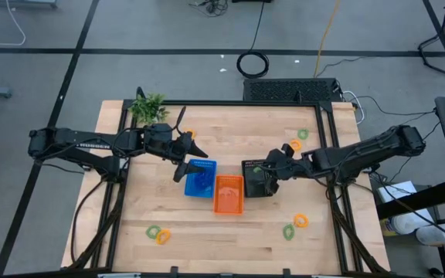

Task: Sort spring keychains
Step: Put the green spring keychain into the black bin

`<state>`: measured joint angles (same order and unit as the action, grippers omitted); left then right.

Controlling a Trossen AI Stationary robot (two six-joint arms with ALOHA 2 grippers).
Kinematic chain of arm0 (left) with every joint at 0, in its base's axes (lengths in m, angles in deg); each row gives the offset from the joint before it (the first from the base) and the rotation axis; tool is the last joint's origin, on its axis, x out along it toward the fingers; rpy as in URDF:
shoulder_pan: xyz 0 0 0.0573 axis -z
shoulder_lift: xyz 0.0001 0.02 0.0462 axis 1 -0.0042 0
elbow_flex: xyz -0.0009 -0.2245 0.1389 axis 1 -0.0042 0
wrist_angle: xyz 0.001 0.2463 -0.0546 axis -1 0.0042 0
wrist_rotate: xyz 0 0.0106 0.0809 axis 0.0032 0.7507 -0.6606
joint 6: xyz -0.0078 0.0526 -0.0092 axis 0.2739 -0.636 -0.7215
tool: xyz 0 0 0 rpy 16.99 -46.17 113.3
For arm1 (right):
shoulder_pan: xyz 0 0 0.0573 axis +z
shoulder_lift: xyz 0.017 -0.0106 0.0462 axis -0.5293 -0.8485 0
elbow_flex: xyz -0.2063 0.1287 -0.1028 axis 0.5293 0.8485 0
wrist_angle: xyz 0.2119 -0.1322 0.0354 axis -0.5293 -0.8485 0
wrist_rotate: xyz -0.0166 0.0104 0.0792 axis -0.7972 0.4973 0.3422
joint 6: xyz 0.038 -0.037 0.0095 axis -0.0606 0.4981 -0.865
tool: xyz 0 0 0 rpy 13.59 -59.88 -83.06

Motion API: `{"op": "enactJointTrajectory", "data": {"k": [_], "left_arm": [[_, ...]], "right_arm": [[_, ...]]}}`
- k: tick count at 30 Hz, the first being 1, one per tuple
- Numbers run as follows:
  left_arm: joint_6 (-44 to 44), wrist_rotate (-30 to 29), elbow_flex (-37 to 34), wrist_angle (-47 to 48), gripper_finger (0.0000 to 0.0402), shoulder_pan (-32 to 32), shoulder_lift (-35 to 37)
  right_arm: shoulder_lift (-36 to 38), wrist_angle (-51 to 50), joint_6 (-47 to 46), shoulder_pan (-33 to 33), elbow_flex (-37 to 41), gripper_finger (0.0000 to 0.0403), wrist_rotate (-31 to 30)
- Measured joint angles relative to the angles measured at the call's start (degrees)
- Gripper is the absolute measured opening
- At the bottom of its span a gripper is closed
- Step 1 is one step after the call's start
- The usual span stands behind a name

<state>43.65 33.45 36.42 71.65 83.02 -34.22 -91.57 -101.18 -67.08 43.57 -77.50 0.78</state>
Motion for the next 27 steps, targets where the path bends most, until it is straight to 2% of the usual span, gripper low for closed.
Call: {"op": "enactJointTrajectory", "data": {"k": [13, 27], "left_arm": [[0.0, 0.0, 0.0, 0.0, 0.0274, 0.0, 0.0], [0.0, 0.0, 0.0, 0.0, 0.0274, 0.0, 0.0]], "right_arm": [[0.0, 7.6, 0.0, 0.0, 4.6, 0.0001, -0.2], [0.0, 7.7, 0.2, 0.0, 4.7, 0.0026, -0.6]]}}
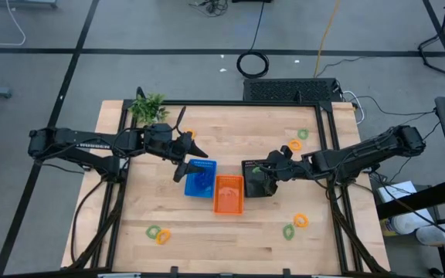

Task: Sort spring keychains
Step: Put the green spring keychain into the black bin

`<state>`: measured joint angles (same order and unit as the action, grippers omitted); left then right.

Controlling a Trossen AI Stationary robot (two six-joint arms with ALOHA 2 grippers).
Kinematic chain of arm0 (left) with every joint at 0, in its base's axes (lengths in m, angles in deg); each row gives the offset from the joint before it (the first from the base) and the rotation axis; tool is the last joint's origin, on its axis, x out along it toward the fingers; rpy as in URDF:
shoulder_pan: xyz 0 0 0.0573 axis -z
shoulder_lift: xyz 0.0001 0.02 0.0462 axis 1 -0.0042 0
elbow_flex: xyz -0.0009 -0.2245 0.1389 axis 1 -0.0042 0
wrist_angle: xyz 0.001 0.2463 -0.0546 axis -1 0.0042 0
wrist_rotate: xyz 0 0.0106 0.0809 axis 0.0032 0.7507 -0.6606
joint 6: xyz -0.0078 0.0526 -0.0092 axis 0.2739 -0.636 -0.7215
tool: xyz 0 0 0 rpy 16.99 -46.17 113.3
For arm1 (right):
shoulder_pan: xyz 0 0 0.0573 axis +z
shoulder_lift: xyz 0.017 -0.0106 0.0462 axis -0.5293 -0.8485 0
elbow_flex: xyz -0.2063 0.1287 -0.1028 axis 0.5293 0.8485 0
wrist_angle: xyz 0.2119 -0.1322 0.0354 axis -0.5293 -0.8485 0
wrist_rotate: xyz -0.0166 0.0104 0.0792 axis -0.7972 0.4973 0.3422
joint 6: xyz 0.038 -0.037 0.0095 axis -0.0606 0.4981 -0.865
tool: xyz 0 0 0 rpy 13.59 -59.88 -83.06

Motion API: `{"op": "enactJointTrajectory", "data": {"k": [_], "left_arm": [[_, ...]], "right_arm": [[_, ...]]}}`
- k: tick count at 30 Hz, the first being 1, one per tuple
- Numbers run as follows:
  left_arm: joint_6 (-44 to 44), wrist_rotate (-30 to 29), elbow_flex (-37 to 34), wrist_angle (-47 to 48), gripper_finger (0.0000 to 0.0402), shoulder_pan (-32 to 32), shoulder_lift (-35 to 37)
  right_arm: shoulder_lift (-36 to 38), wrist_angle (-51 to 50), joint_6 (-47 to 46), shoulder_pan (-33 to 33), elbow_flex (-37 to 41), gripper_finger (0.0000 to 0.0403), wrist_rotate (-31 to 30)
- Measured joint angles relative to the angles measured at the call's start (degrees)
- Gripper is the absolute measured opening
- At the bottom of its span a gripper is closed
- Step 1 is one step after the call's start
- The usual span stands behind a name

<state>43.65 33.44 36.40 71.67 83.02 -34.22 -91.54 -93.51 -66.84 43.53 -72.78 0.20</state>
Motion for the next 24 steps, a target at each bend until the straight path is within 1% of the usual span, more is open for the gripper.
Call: {"op": "enactJointTrajectory", "data": {"k": [9, 19, 24], "left_arm": [[0.0, 0.0, 0.0, 0.0, 0.0274, 0.0, 0.0], [0.0, 0.0, 0.0, 0.0, 0.0274, 0.0, 0.0], [0.0, 0.0, 0.0, 0.0, 0.0274, 0.0, 0.0]], "right_arm": [[0.0, 0.0, 0.0, 0.0, 0.0, 0.0035, -0.1], [0.0, 0.0, -0.3, 0.0, 0.0, 0.0079, -0.1], [0.0, 0.0, -0.2, 0.0, 0.0, 0.0092, -0.1]]}}
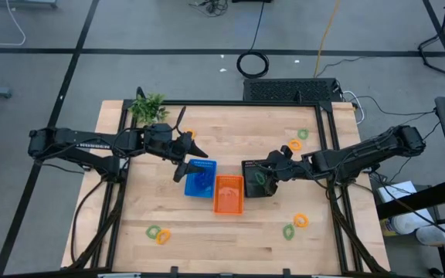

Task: Sort spring keychains
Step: Put the green spring keychain into the black bin

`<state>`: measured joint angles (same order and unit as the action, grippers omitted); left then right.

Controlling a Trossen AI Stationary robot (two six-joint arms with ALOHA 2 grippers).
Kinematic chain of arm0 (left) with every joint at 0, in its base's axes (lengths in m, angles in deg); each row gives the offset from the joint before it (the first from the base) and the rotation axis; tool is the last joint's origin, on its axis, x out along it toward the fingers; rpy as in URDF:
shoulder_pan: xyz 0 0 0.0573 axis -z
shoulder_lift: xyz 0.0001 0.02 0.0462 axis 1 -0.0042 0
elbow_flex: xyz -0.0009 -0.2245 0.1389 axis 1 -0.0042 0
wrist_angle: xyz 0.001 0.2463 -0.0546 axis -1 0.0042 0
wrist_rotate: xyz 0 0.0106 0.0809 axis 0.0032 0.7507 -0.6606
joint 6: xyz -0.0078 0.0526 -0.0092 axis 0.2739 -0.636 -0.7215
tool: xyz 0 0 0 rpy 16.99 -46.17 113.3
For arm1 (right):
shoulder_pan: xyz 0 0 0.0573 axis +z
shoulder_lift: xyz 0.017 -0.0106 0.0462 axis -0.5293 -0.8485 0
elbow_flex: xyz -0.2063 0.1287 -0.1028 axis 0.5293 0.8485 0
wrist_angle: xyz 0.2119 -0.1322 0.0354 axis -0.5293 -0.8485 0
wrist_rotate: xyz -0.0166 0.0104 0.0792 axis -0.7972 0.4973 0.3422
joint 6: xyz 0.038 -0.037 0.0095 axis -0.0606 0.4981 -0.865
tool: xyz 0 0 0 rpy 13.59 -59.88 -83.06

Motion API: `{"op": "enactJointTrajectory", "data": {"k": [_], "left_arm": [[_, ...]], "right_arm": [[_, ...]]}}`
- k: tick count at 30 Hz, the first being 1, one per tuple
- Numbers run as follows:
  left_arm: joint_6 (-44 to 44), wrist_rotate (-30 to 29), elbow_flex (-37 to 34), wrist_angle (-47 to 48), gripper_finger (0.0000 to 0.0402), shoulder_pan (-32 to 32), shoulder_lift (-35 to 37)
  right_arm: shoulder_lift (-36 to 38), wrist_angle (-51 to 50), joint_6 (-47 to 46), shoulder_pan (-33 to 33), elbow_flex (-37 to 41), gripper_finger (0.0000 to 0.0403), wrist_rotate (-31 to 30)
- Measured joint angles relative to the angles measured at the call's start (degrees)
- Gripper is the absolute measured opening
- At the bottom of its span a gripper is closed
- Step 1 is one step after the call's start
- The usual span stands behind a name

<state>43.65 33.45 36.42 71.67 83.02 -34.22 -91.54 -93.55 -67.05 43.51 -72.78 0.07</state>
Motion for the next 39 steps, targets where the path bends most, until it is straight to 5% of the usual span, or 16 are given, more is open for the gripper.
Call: {"op": "enactJointTrajectory", "data": {"k": [12, 24, 31, 39], "left_arm": [[0.0, 0.0, 0.0, 0.0, 0.0274, 0.0, 0.0], [1.3, 0.0, 0.0, -2.3, 0.0274, 0.1, 0.0], [6.2, 0.0, 0.0, -2.4, 0.0274, 0.0, 0.0], [15.2, 5.0, 0.0, 20.5, 0.0274, 1.0, 2.2]], "right_arm": [[0.0, 1.7, 2.4, 0.0, 0.0, 0.0090, 0.0], [-0.4, 27.1, 25.1, 0.0, 0.0, 0.0090, 0.4], [-0.4, 32.0, 28.0, 0.0, 2.1, 0.0089, 0.4], [-0.4, 43.3, 30.7, 0.0, 8.2, 0.0089, 0.4]]}}
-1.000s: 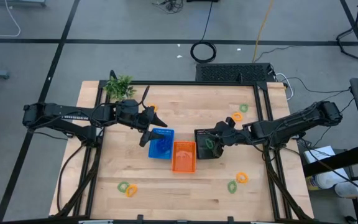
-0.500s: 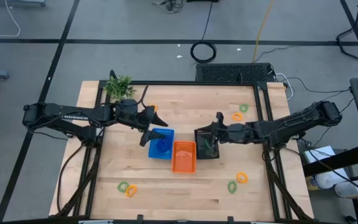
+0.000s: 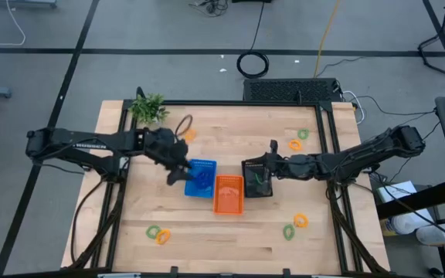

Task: Sort spring keychains
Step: Put the green spring keychain into the black bin

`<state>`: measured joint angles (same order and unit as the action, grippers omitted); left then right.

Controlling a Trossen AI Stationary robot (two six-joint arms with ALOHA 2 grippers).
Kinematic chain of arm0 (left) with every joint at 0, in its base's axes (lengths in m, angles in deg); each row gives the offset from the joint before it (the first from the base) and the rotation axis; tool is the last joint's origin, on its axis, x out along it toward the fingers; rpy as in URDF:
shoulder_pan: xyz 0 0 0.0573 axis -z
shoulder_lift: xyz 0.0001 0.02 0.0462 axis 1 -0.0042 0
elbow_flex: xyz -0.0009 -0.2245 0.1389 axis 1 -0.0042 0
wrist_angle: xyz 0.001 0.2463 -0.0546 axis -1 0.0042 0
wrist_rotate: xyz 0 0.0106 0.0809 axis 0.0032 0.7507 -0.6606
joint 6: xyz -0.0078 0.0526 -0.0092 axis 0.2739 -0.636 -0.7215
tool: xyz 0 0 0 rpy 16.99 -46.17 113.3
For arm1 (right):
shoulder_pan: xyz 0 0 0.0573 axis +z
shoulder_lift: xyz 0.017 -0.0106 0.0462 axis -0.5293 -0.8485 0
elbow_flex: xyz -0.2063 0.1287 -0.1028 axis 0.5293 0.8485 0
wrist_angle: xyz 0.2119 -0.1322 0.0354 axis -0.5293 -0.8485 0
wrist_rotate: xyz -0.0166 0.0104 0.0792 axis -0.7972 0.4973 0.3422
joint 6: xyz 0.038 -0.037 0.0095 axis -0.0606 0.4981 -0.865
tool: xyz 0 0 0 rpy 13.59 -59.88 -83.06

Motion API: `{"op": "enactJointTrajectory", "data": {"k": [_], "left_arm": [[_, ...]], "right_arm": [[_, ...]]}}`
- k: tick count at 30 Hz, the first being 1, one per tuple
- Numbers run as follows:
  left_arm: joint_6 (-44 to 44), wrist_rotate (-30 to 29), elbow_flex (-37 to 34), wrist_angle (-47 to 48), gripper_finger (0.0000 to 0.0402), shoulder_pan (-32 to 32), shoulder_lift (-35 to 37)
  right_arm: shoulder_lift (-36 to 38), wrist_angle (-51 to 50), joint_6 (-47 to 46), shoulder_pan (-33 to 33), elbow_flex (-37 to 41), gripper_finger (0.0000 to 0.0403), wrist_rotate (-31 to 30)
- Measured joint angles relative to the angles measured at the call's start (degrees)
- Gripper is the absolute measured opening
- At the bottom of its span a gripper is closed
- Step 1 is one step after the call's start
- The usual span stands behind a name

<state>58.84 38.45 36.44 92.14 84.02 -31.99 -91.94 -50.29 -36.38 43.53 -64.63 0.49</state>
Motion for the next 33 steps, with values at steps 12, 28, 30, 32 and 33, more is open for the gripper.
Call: {"op": "enactJointTrajectory", "data": {"k": [12, 28, 30, 32, 33], "left_arm": [[16.2, -11.3, -0.1, 30.5, 0.0274, 21.3, 0.6], [16.5, -22.5, -7.4, 17.7, 0.0274, 46.8, -5.3], [17.2, -22.5, -8.2, 13.9, 0.0273, 48.1, -6.7], [18.2, -22.6, -8.7, 10.9, 0.0273, 49.1, -8.2], [18.4, -22.5, -8.9, 9.9, 0.0273, 49.6, -9.0]], "right_arm": [[0.0, 4.4, 3.9, -1.3, 1.5, 0.0089, 0.1], [0.0, 4.3, 4.3, -2.0, 1.5, 0.0089, 0.1], [0.0, 4.3, 4.3, -2.1, 1.5, 0.0089, 0.1], [0.0, 4.4, 4.3, -2.2, 1.5, 0.0088, 0.1], [0.0, 4.3, 4.3, -2.2, 1.5, 0.0089, 0.1]]}}
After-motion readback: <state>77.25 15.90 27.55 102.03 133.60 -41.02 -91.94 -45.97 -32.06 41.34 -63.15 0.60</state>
